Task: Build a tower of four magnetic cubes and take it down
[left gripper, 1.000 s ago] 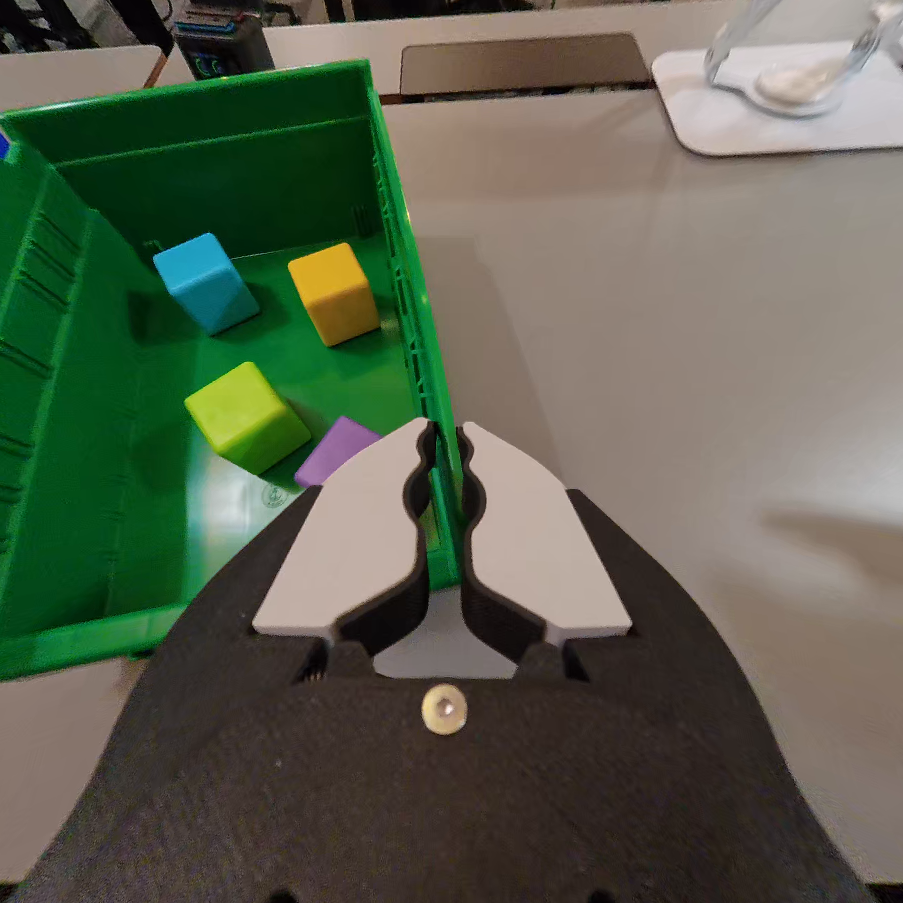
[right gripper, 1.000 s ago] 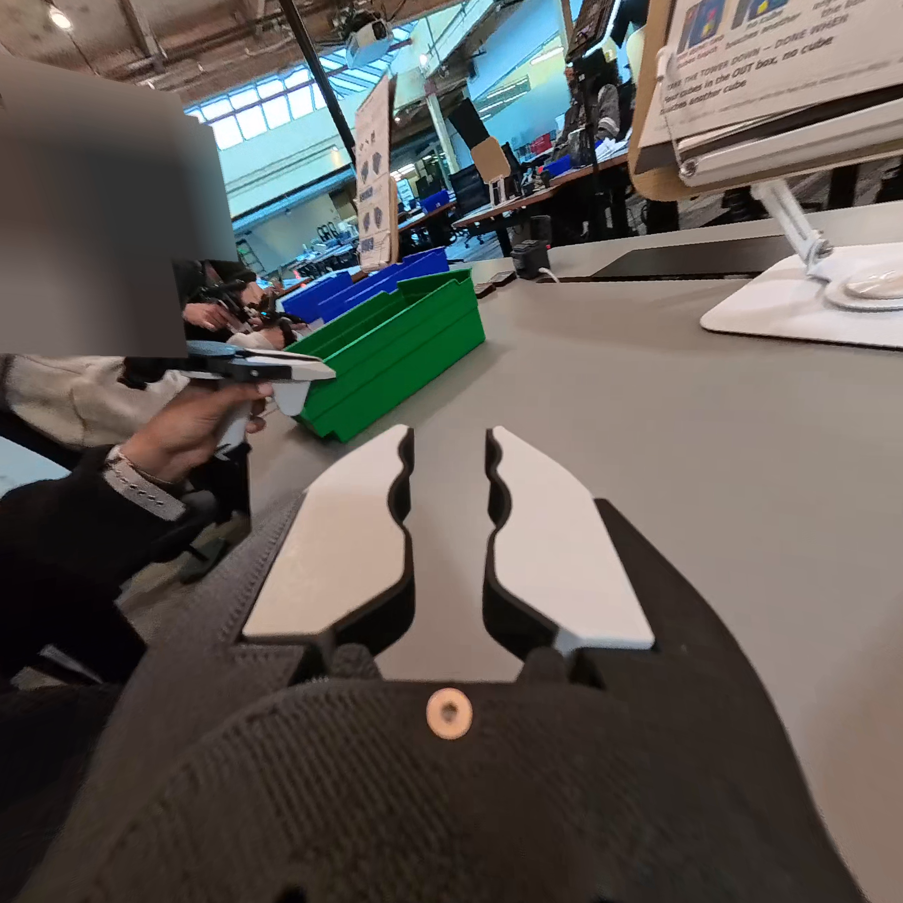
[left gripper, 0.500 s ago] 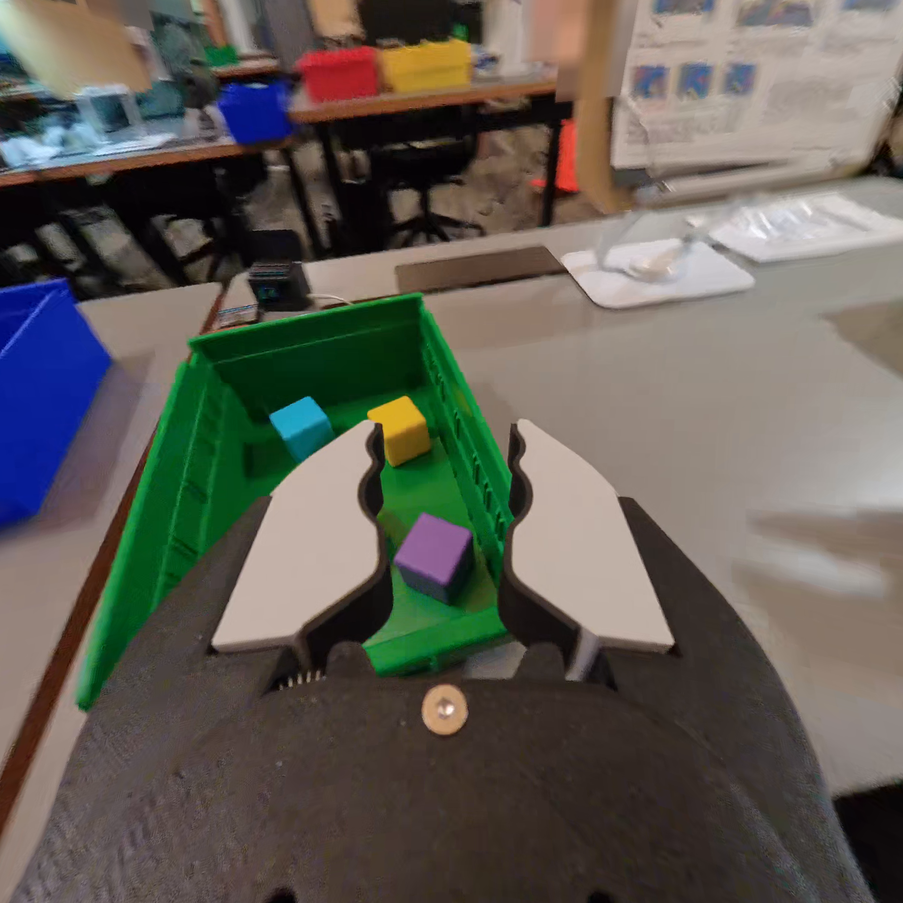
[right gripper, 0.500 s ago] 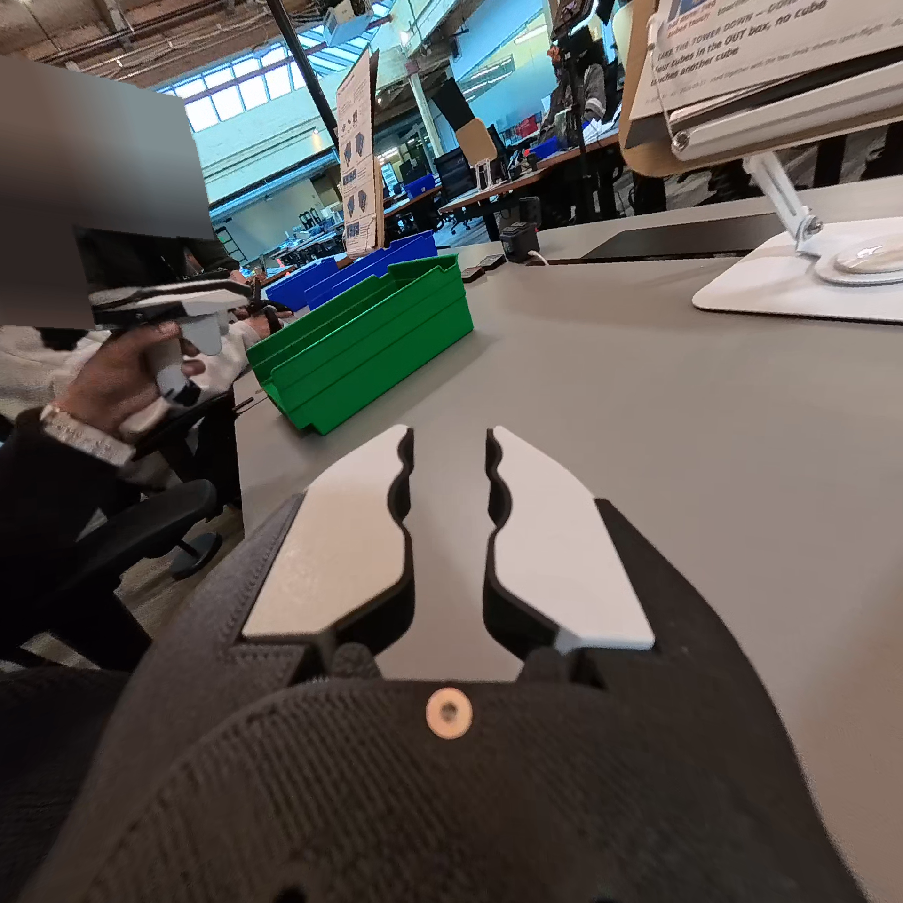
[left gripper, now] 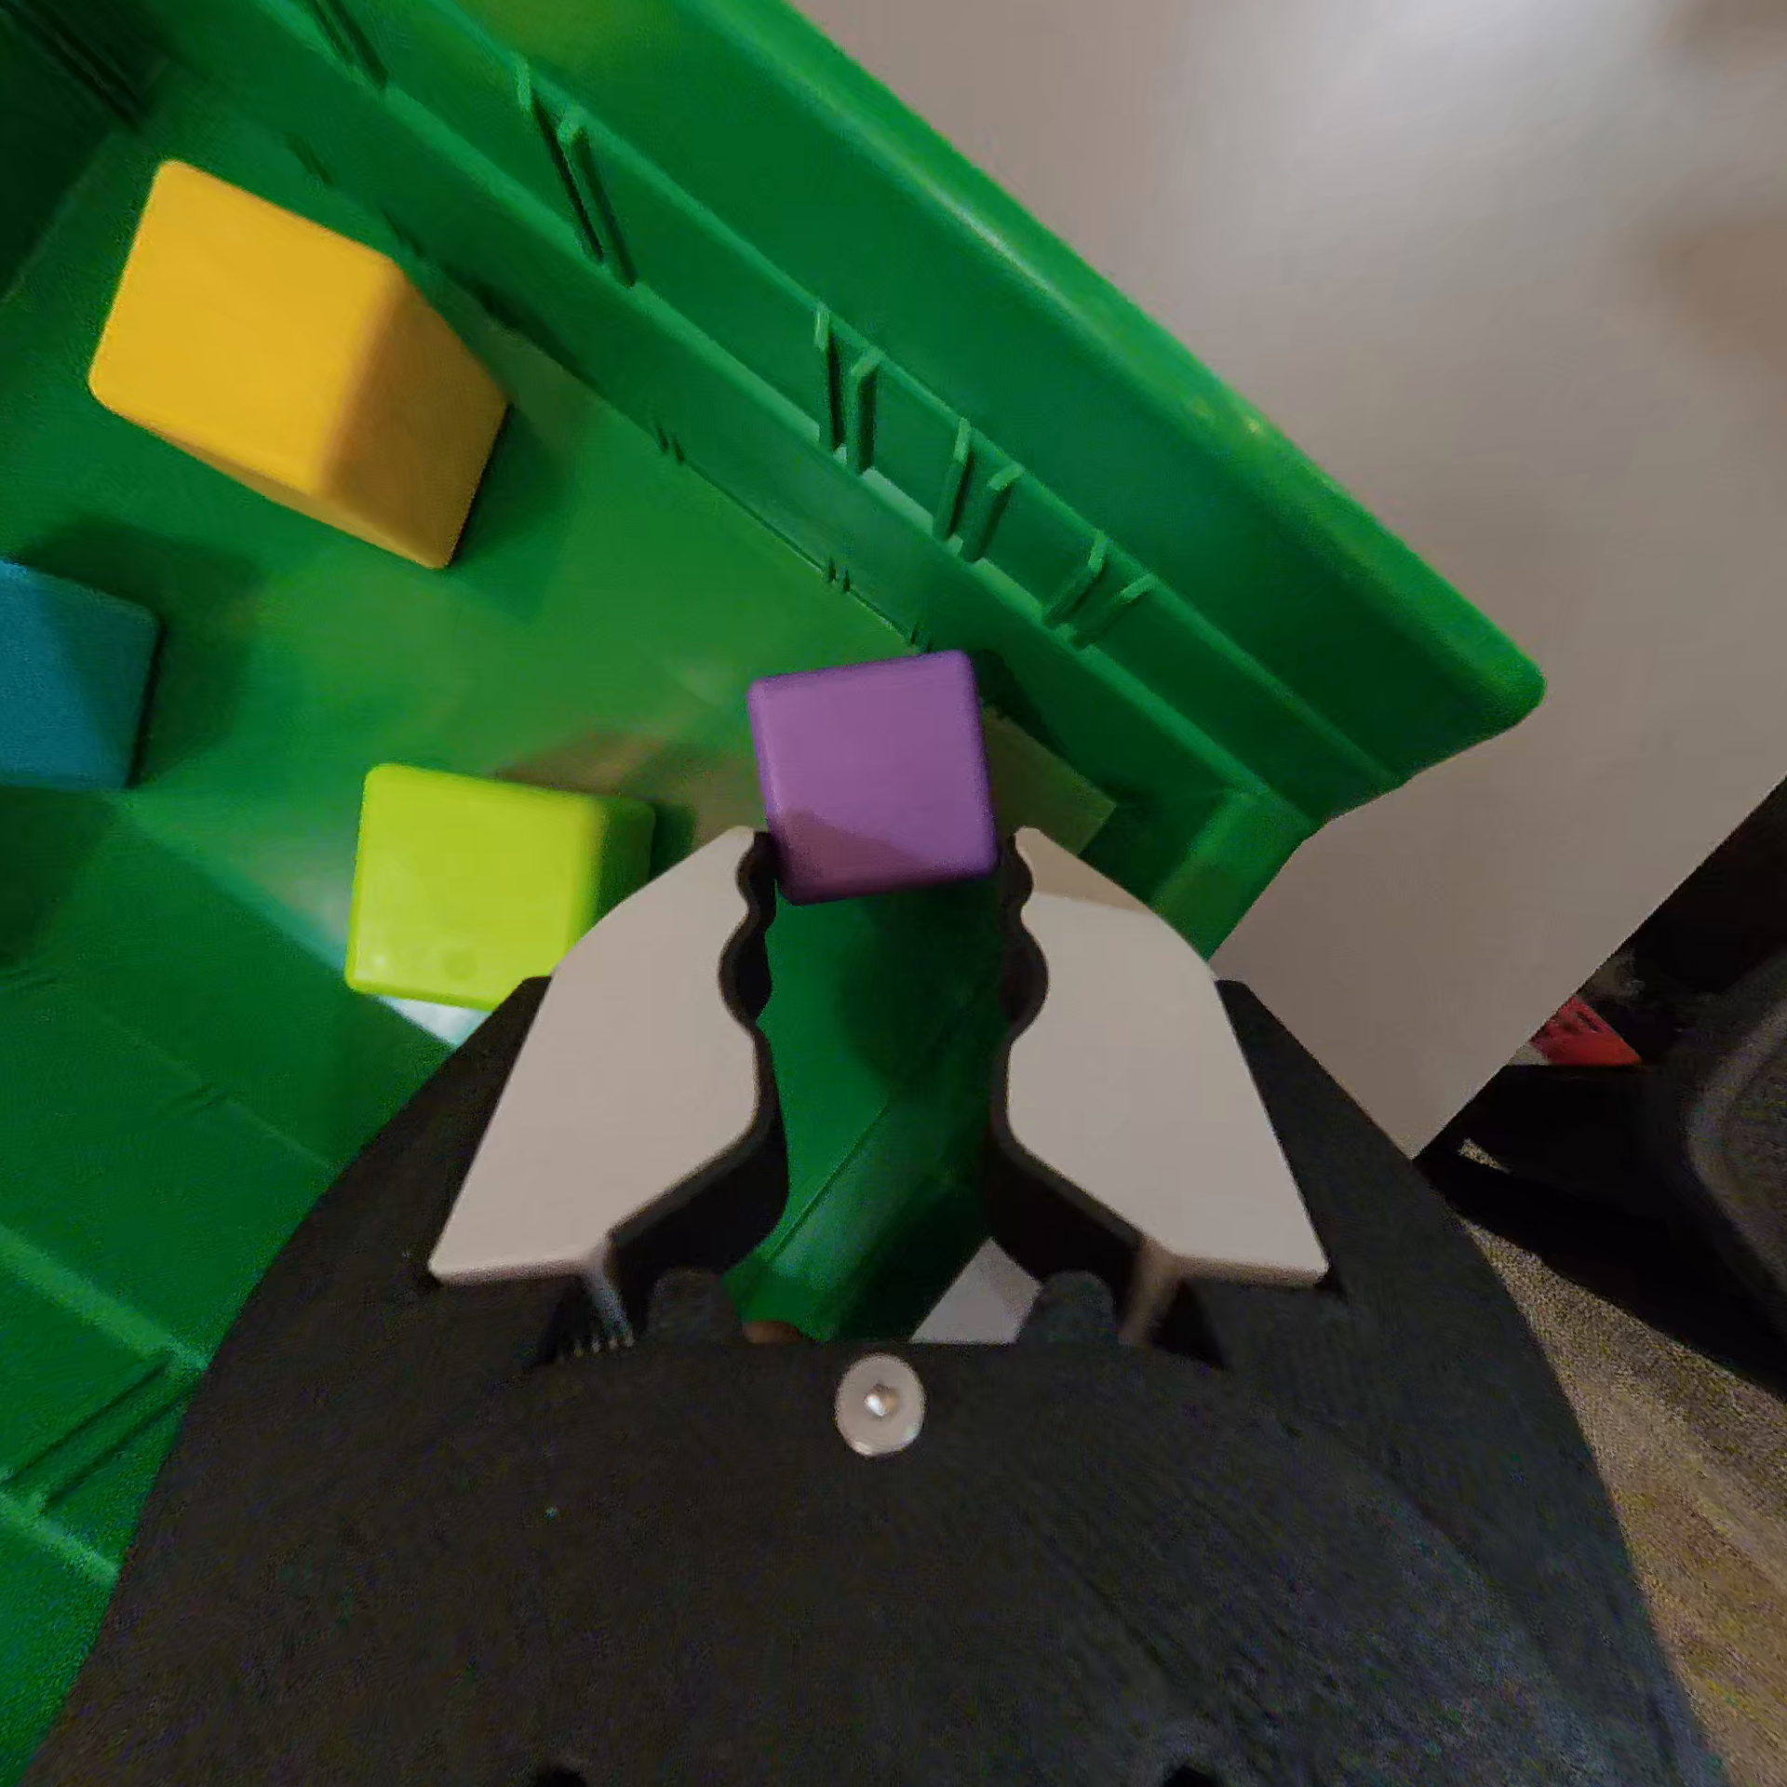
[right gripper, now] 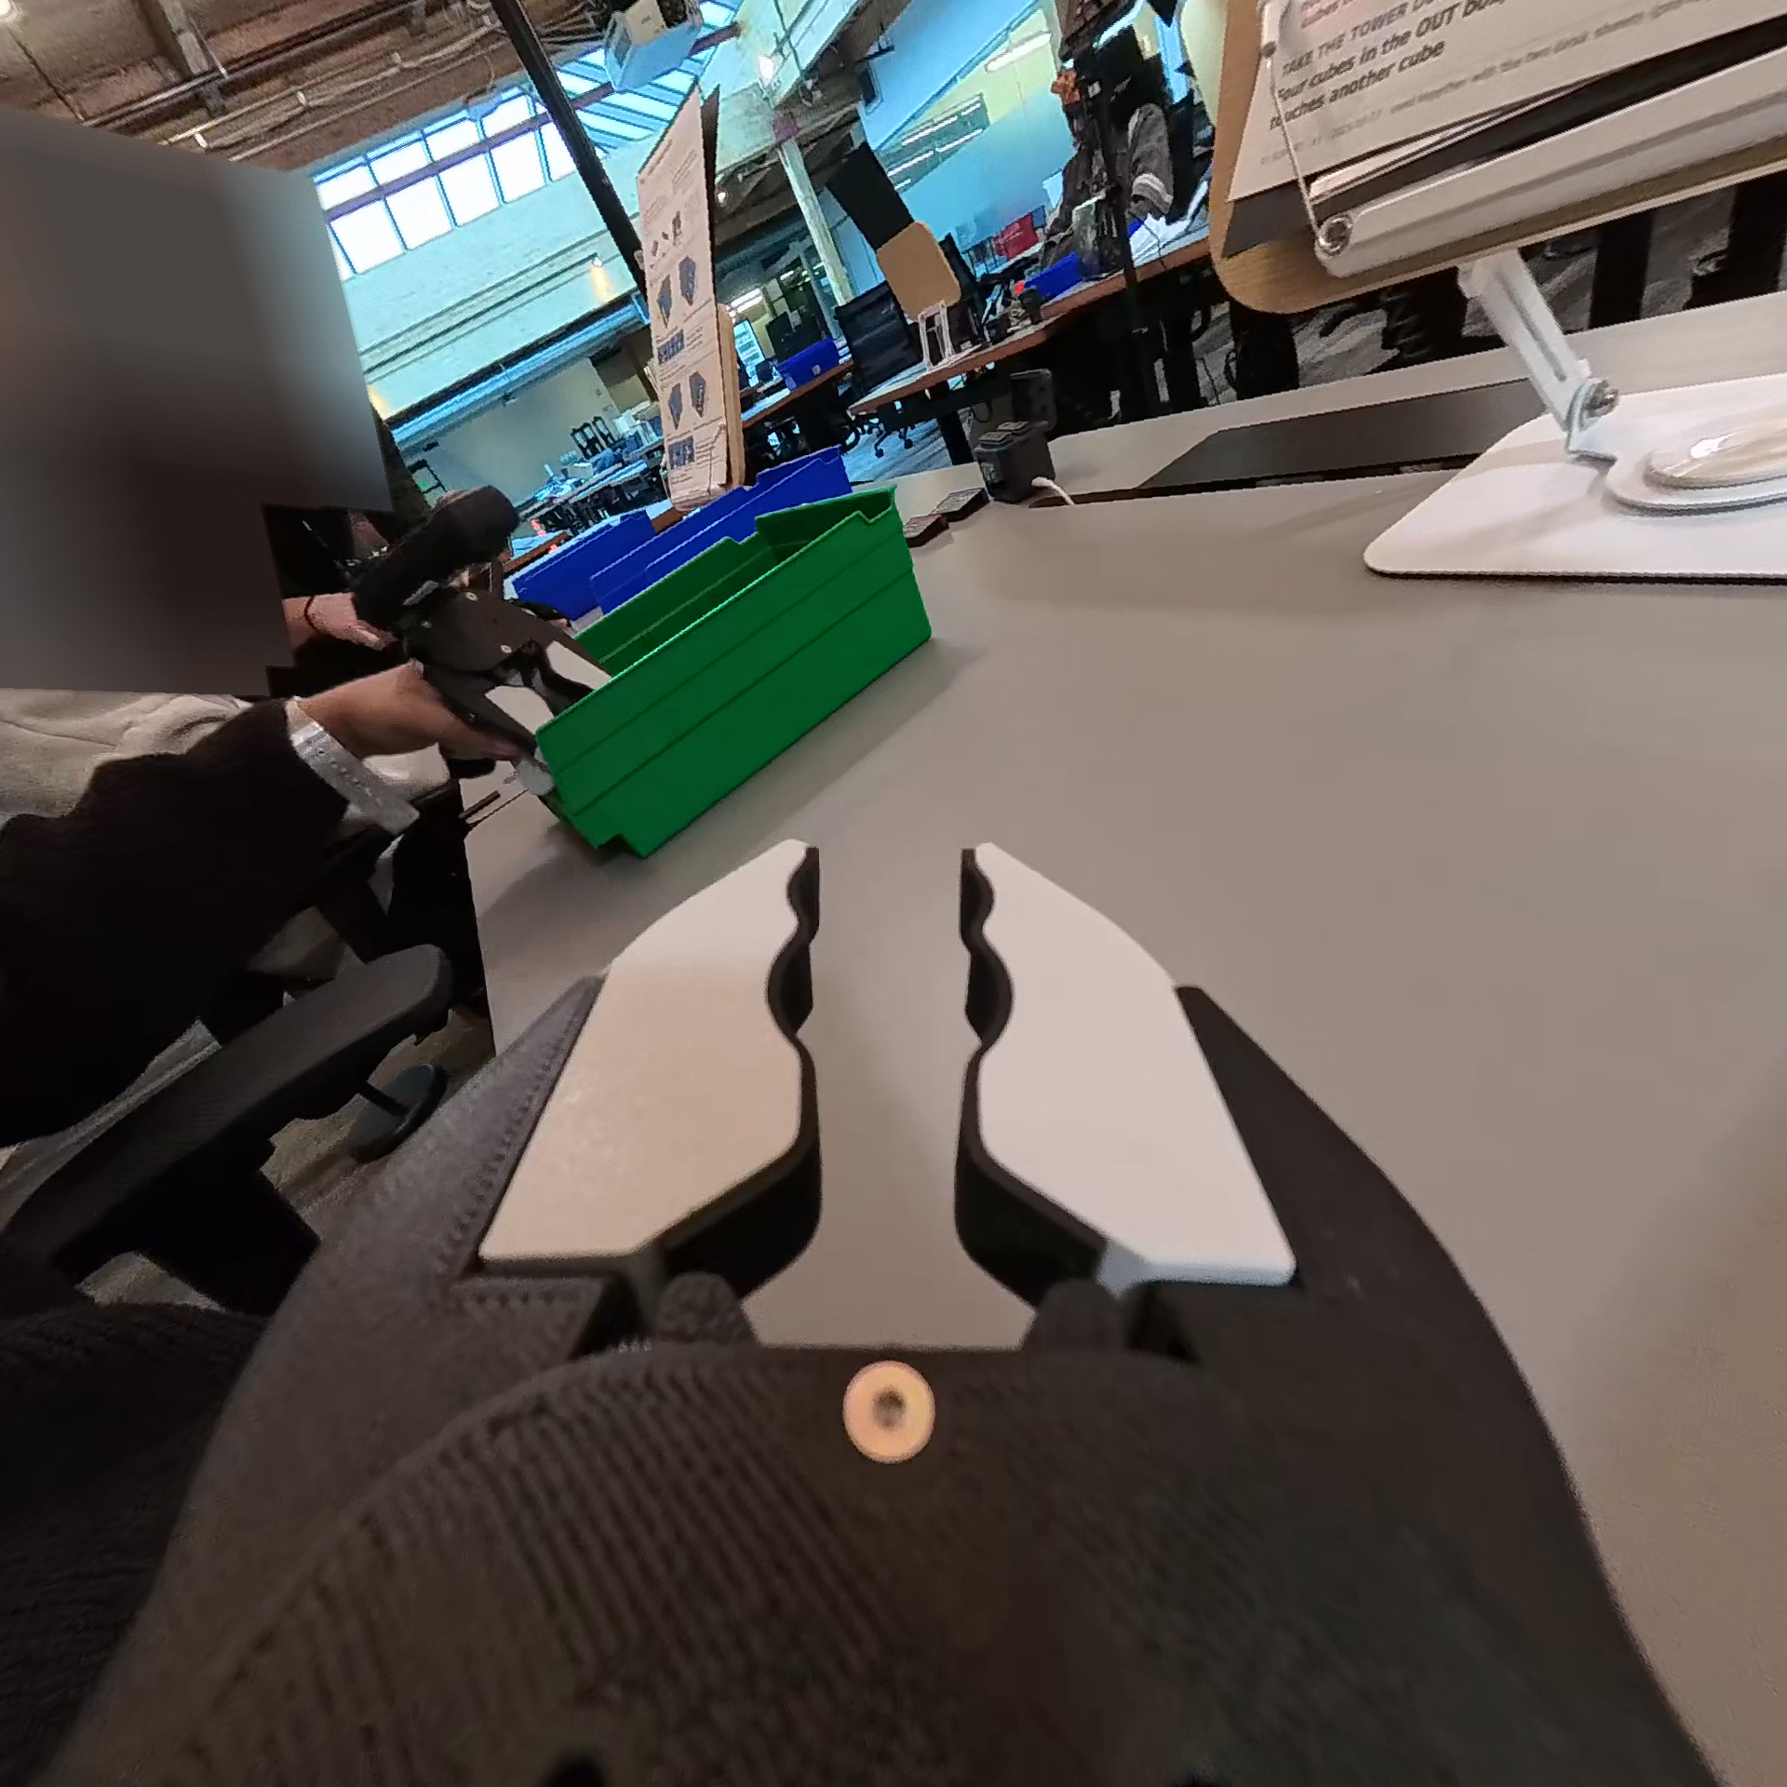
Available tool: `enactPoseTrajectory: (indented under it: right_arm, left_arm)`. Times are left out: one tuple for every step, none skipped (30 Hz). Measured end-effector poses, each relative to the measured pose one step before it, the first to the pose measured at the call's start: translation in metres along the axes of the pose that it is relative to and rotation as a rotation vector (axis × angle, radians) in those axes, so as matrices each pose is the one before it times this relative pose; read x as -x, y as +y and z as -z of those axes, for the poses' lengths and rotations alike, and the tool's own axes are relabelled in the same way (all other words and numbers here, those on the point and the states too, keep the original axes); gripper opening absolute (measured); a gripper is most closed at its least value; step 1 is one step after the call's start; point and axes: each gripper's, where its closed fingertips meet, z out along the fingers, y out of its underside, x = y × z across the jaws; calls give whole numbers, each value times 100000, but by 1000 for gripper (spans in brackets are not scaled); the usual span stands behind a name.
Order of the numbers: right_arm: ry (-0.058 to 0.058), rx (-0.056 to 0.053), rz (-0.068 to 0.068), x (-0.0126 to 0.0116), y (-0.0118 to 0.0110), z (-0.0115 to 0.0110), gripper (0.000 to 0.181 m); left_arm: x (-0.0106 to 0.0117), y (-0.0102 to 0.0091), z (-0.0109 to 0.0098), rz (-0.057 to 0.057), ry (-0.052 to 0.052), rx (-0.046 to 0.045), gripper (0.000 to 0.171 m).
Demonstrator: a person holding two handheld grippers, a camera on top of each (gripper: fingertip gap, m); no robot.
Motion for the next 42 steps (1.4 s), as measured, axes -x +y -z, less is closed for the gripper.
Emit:
enactPoseTrajectory:
  right_arm:
    - [82, -564, -638, -16, -93, 131, 28]
    - [-58, -722, -599, -14, -131, 133, 28]
    - [29, -715, -433, -37, -132, 133, 28]
    - [38, -559, -263, -52, -137, 127, 28]
    - [135, -406, -152, -87, -137, 131, 28]
    - [231, -430, -69, -86, -153, 148, 28]
    - [179, -451, -4, -65, -168, 165, 28]
    - [141, -450, 78, -47, -181, 174, 28]
    - [134, -573, 235, -52, -228, 187, 28]
    - [125, -775, 385, -53, -274, 173, 28]
    - [170, -785, 331, -72, -274, 142, 28]
    - [29, -649, 96, -64, -238, 111, 28]
    - [-210, -460, -210, -27, -167, 81, 28]
    - [-471, -303, -488, 26, -82, 58, 28]
    - [-604, -228, -669, 67, -46, 72, 28]
    - [-641, -318, -738, 94, -39, 93, 28]
    - [-631, -429, -600, 113, -62, 113, 27]
    - [-334, -371, -139, 77, -72, 133, 27]
    - [242, -315, 514, -12, -82, 144, 26]
    - [756, -286, 1074, -115, -89, 147, 25]
    - [1048, -39, 1268, -188, -23, 146, 25]
    - [996, 443, 969, -215, 70, 134, 24]
    - [692, 553, 103, -156, 122, 114, 24]
    - [151, 296, -1164, -81, 105, 91, 24]
    - [-473, -34, -2133, 35, 88, 89, 24]
    - [-801, -604, -2249, 99, 17, 118, 24]
    - [-638, -742, -1845, 67, 5, 128, 24]
    - [-131, -258, -1128, -18, 49, 161, 25]
    - [541, 297, -473, -148, 111, 191, 25]
    - [940, 312, -245, -227, 108, 192, 25]
    - [934, -18, -494, -242, 47, 201, 25]
    - [685, -246, -1025, -215, 27, 185, 25]
    - [287, -261, -1662, -167, 40, 165, 25]
    - [-76, -361, -2109, -89, 57, 146, 25]
    - [-427, -493, -2232, -34, 47, 137, 26]
    - [-503, -362, -1947, 17, 53, 134, 26]
    - [-295, -231, -1265, 12, 32, 120, 26]
    - [-15, -175, -390, 4, -6, 99, 26]
    - [307, -37, 462, -38, -30, 46, 26]
    - [477, 268, 994, -63, -14, -4, 26]
    - [344, 776, 1100, -56, 76, -68, 26]
    - [119, 1188, 812, -22, 178, -99, 26]
  left_arm:
    - [-74, -109, -14, 9, 524, -894, 45]
    - [106, 77, 41, -255, -1099, 368, 45]
    - [207, 41, 207, -707, -2190, -194, 45]
    - [313, -35, 428, -1378, -3289, -861, 45]
    - [470, -137, 679, -1642, -4355, -1344, 45]
    - [560, -291, 987, -1292, -4496, -1931, 45]
    - [653, -544, 1295, -501, -4638, -2767, 45]
    - [651, -923, 1545, -84, -4347, -3814, 44]
    - [449, -1459, 1714, -126, -3310, -5184, 44]
    - [185, -2056, 1683, -728, -2257, -6616, 44]
    - [-295, -2569, 1430, -1443, -125, -7739, 44]
    - [-1021, -2928, 883, -2009, 3160, -8041, 44]
    - [-1636, -2964, 143, -2531, 5825, -7049, 44]
    - [-1956, -2613, -691, -3085, 7379, -4635, 44]
    - [-1977, -2033, -1442, -4341, 7586, -1747, 44]
    - [-1750, -1503, -2085, -5409, 6774, 273, 44]
    - [-1451, -1066, -2605, -5620, 6207, 1561, 44]
    - [-1131, -757, -3037, -5292, 5557, 1788, 44]
    - [-1110, -587, -3326, -4718, 6876, 1117, 44]
    - [-1070, -536, -3445, -3461, 8480, -209, 44]
    - [-617, -407, -3346, -1565, 8001, -787, 44]
    - [-154, -161, -2977, -697, 7137, 209, 45]
    - [487, -56, -2457, -685, 4214, 535, 45]
    - [824, -149, -1869, -643, 2161, -136, 44]
    - [815, -325, -1403, -471, 1840, -1296, 45]
    - [803, -489, -1035, 33, 1595, -2768, 45]
    - [595, -370, -792, 1274, 2856, -2712, 44]
    - [407, 112, -545, 2094, 3502, 80, 44]
    - [501, 392, -340, 1360, 1414, 1249, 45]
    - [618, 337, -204, 607, -795, 235, 44]
    - [267, 248, -132, 351, 295, -933, 44]
    - [-29, 281, -112, 672, 1774, -841, 44]
    - [8, 389, -81, 539, 1400, 204, 44]
    - [74, 481, -75, -107, 819, 1062, 44]
    - [165, 476, -82, 113, 344, 1316, 44]
    - [137, 437, -97, 573, 477, 1358, 44]
    - [-23, 329, -87, 364, 1147, 697, 44]
    - [-56, 224, -93, 196, 1137, 137, 44]
    - [-3, 197, -80, 159, 664, -60, 44]
    - [27, 147, -62, 138, 349, -249, 44]
    - [48, 68, -22, 335, 108, -545, 44]
    - [30, 97, -7, 268, -76, -198, 44]
